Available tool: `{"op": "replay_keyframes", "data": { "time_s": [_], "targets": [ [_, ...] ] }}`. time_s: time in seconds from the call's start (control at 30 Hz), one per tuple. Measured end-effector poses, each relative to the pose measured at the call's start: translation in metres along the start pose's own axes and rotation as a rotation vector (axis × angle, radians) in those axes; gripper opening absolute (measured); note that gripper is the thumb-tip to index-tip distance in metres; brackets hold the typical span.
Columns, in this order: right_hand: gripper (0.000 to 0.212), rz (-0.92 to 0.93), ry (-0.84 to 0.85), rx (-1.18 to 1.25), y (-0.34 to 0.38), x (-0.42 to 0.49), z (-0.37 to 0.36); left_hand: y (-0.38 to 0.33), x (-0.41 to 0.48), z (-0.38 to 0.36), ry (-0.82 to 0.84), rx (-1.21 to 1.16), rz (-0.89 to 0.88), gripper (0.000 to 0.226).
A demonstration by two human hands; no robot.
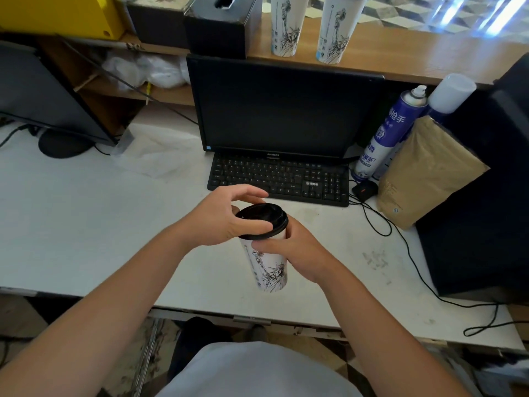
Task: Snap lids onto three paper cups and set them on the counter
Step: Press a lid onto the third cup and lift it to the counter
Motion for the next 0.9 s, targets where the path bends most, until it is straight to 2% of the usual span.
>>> {"op": "replay_keyframes", "data": {
  "time_s": [0.17,0.4,0.67,0.9],
  "targets": [
    [0.067,0.066,-0.106,-0.051,0.005,0.002,-0.002,-0.002,-0.004,0.003,-0.098,-0.024,-0.047,0.068],
    [0.061,0.138,-0.181,-0.108,0.015,0.006,-0.005,-0.004,-0.006,0.013,-0.190,-0.003,-0.065,0.070],
    [0.044,0.223,-0.274,-0.108,0.032,0.004,-0.010,-0.009,-0.005,0.020,-0.265,0.070,-0.070,0.067],
    [0.064,0.183,-0.385,-0.088,0.028,0.002,-0.007,-0.017,-0.007,0.025,-0.326,0.112,-0.084,0.056]
  ]
}}
Point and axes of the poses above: each hand's wrist, its own x-axis towards the middle knuckle, its own z-axis out of the back of the hand, y = z × x, the point moved 9 cm from there along x, towards the middle knuckle, and after that the axes turned 15 degrees about -y, right-handed, at the moved point
